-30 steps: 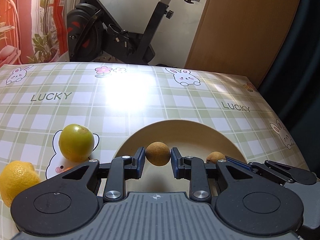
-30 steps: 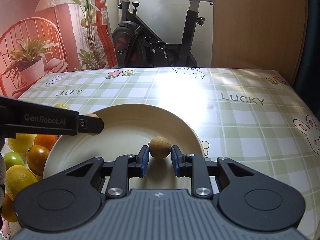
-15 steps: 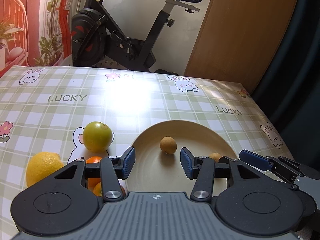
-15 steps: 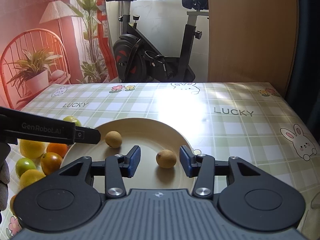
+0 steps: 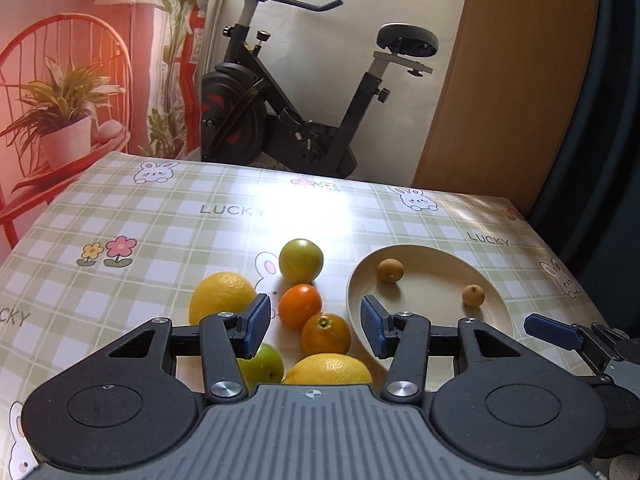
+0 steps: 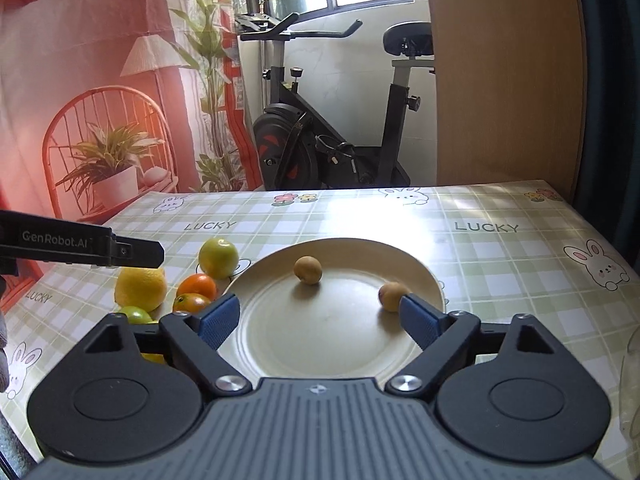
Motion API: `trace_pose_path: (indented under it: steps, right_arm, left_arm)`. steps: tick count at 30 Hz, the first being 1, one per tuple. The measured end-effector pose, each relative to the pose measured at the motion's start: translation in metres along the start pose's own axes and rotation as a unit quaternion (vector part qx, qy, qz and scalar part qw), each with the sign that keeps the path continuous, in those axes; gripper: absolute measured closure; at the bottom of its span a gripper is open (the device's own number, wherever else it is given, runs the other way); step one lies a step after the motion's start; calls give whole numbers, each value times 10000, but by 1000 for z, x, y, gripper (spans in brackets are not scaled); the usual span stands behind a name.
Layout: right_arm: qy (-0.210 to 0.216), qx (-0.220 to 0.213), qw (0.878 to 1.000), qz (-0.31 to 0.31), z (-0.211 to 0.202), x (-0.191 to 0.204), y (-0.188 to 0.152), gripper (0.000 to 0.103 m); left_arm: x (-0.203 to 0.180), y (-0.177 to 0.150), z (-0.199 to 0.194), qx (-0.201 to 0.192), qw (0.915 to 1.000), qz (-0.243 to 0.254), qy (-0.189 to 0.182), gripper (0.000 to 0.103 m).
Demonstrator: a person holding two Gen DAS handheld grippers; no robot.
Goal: Organize fruits
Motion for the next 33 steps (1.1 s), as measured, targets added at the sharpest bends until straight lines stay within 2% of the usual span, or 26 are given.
trace_pose_path:
  steps: [4,10,13,15,19,22,26,33]
  right_arm:
    - [176,85,9994,-280,-2,21,-6,5]
    - [58,160,9967,-798,-4,45,-16,5]
    - [-5,228,9967,-777,-4,47,-19,5]
    - [-247,272,9959,-826,-3,44,-21,6]
    - [-46,440,9966,-696,-1,41,-28,7]
    - [-286,471,9954,-787,-1,38,-31,7]
    - [-50,506,9958,-765,-2,41,-36,8]
    - [188,817,9906,-1083,2,54,-46,11]
  left_arm:
    - [9,-14,-9,10,9999,-64,100,51]
    - [16,-25,-17,-128,9997,-108,152,51]
    - [15,-25,-22,-245,9993,-74,290,51]
    - [16,-28,-24,-256,9989,-66,400,51]
    - [18,-33,-27,-279,9988,-137,374,51]
    - [17,-36,-26,-211,9989,-104,398,51]
    - [15,-39,-22,-96,9993,-39,364,51]
    - [14,-43,-20,-20,9994,11,338,51]
Point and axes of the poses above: each gripper's, at about its wrist camera, not at the fingertips, and z roughly the way its jaws point, x to its left, y to its top, the point moved 6 cm from there along z, roughly the way its jaws point, and after that the axes turned 6 degrees about x, right-handed, at the moved point
